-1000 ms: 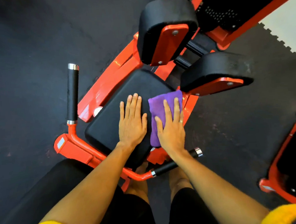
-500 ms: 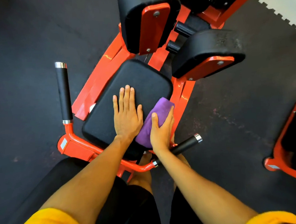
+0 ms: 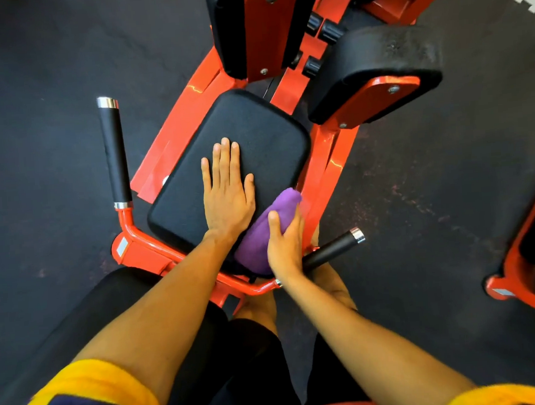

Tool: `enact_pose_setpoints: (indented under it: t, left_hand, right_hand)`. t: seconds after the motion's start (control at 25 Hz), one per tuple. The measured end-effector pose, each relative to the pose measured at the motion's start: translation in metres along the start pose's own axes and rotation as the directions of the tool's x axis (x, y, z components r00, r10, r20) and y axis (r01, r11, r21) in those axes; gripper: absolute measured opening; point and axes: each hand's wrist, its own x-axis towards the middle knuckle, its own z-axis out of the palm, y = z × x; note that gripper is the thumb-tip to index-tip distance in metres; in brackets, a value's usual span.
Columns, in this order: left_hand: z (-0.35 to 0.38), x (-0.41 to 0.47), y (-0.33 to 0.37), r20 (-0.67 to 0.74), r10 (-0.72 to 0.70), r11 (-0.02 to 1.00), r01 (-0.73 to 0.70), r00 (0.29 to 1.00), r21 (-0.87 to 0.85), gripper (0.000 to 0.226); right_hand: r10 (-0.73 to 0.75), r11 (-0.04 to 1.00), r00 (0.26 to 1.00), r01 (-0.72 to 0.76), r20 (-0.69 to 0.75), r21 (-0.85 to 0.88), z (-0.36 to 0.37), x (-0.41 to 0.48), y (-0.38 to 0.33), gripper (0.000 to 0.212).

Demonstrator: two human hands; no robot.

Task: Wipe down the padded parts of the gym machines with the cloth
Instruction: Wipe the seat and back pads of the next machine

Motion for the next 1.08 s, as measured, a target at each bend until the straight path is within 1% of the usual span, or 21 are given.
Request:
enact_pose_setpoints:
  t: [0.12,0.24,0.28,0.36,0.44,0.52,0.6,0.64,0.72,0.84,0.96,1.08]
  left_hand:
    - [-0.001,0.001,0.002,0.002,-0.015,1.000,0.015,1.000,0.000,0.063]
    - [-0.001,-0.002,0.007,0.015,-0.056,0.998,0.056,0.998,-0.034,0.063]
    - [-0.002,-0.001,0.008,0.020,-0.064,0.997,0.065,0.998,-0.040,0.063]
    - [-0.005,-0.001,0.010,0.037,-0.075,0.996,0.077,0.996,-0.053,0.064]
    - [-0.010,-0.001,0.019,0.078,-0.111,0.990,0.117,0.991,-0.074,0.065]
    - [-0.022,0.002,0.033,0.141,-0.179,0.970,0.199,0.974,-0.140,0.064]
    - [-0.036,0.001,0.050,0.196,-0.230,0.930,0.275,0.953,-0.245,0.060]
    - [-0.044,-0.002,0.059,0.212,-0.244,0.905,0.301,0.946,-0.301,0.058]
    - [-0.061,-0.009,0.077,0.241,-0.271,0.846,0.350,0.932,-0.402,0.055]
    - [-0.100,-0.023,0.111,0.285,-0.313,0.749,0.421,0.906,-0.513,0.054]
    - [-0.138,-0.029,0.138,0.320,-0.320,0.683,0.452,0.892,-0.574,0.055]
    - [-0.162,-0.028,0.152,0.352,-0.299,0.652,0.459,0.887,-0.603,0.056]
  right_hand:
    - [-0.101,0.995,0.991,0.101,-0.084,-0.007,-0.015,0.060,-0.031,0.071]
    - [-0.119,0.990,0.989,0.125,-0.091,0.064,-0.023,0.089,-0.051,0.073]
    - [-0.109,0.989,0.990,0.116,-0.086,0.091,-0.020,0.081,-0.050,0.073]
    - [-0.081,0.995,0.994,0.085,-0.073,0.047,-0.010,0.047,-0.037,0.073]
    - [-0.085,0.996,0.996,0.086,0.010,-0.012,-0.014,0.022,-0.021,0.076]
    - [-0.076,0.996,0.994,0.080,0.077,-0.051,-0.035,0.017,-0.019,0.075]
    - [-0.097,0.993,0.992,0.101,0.077,-0.056,-0.064,0.013,-0.037,0.071]
    - [-0.125,0.989,0.990,0.129,0.061,-0.067,-0.079,0.010,-0.049,0.069]
    - [-0.198,0.977,0.978,0.202,0.073,-0.067,-0.106,-0.002,-0.078,0.066]
    - [-0.348,0.929,0.932,0.357,0.102,-0.093,-0.152,-0.026,-0.121,0.065]
    - [-0.499,0.846,0.859,0.512,0.113,-0.151,-0.192,-0.044,-0.157,0.061]
    - [-0.542,0.818,0.836,0.549,0.087,-0.175,-0.225,-0.049,-0.185,0.060]
